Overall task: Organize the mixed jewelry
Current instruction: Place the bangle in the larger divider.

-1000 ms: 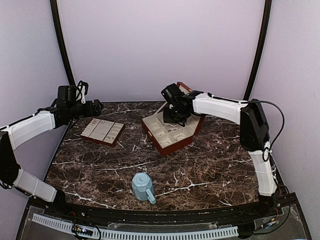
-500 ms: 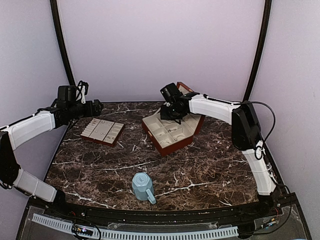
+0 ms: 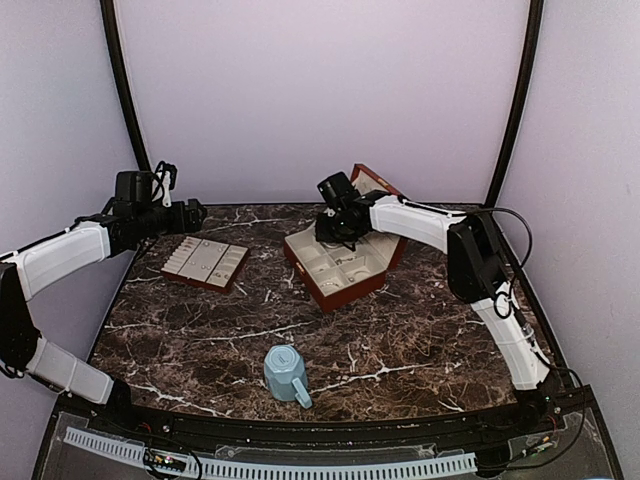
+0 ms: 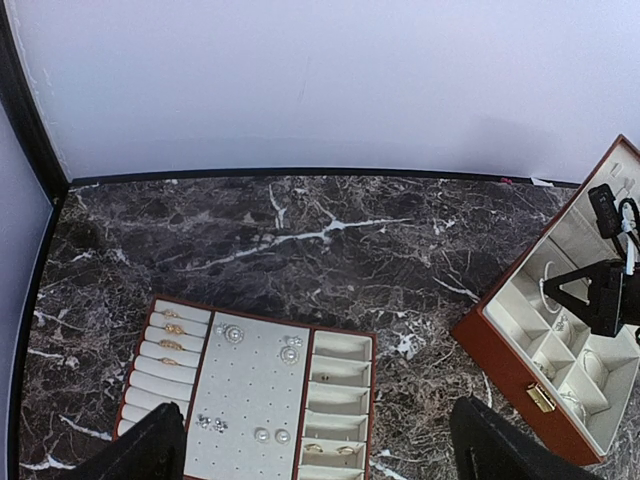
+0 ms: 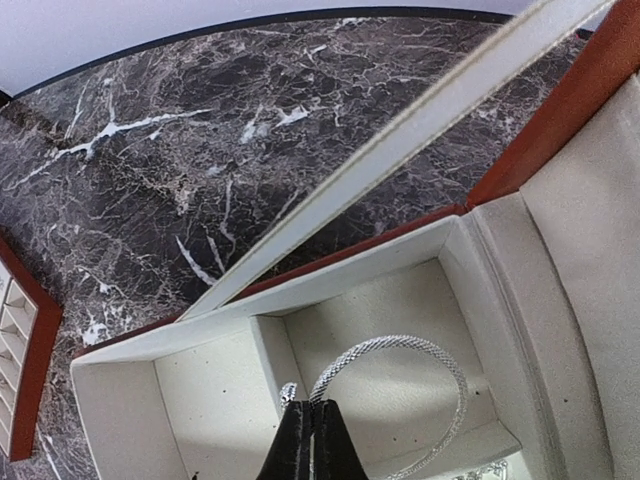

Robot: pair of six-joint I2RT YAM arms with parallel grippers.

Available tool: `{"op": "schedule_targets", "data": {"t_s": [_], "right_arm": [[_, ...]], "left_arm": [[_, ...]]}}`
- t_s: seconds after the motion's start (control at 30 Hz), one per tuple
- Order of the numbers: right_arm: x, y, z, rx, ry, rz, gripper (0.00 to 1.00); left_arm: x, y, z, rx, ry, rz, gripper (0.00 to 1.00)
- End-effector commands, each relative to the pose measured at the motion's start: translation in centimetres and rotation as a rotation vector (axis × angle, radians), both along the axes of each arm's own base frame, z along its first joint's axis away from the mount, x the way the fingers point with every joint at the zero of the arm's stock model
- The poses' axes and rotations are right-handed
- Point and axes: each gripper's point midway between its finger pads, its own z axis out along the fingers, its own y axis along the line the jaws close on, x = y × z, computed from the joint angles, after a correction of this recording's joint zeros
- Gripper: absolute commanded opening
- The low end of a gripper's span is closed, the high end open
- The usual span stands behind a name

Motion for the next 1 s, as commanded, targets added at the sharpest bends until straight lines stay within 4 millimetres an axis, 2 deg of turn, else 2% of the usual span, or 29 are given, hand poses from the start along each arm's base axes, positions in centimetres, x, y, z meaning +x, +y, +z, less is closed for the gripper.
{"op": "schedule_targets", "data": {"t_s": [0.0,0.23,0.3,0.43,0.53,0.77,0.97], "right_arm": [[1.1,0.3,0.2,0.026,-0.026,-0.009,0.0],[1.3,0.1,-0.6,0.011,-0.019,-0.012,0.02],[1.3,0.1,-0.7,0.011,-0.017,-0.012,0.07],[1.4,0.0,-0.7,0.02,-0.015,-0.013,0.24],[1.6,0.0,-0.5,0.027,-0.017,-0.015,0.28],[1.7,0.2,0.8,0.045,-0.037,-0.006,0.28],[1.7,0.5,3.5,0.074,-0.072,0.011,0.29]], "left_arm": [[-0.2,-0.2,0.9,-0.011,-0.033,-0.009,0.94],[-0.2,-0.2,0.8,-0.012,-0.031,-0.01,0.94],[-0.1,-0.2,0.7,-0.011,-0.03,-0.01,0.94],[-0.1,-0.2,0.8,-0.012,-0.031,-0.01,0.94],[-0.1,-0.3,0.8,-0.013,-0.03,-0.013,0.94],[-0.2,-0.3,0.9,-0.012,-0.033,-0.011,0.94],[-0.2,-0.2,1.0,-0.011,-0.035,-0.009,0.94]]}}
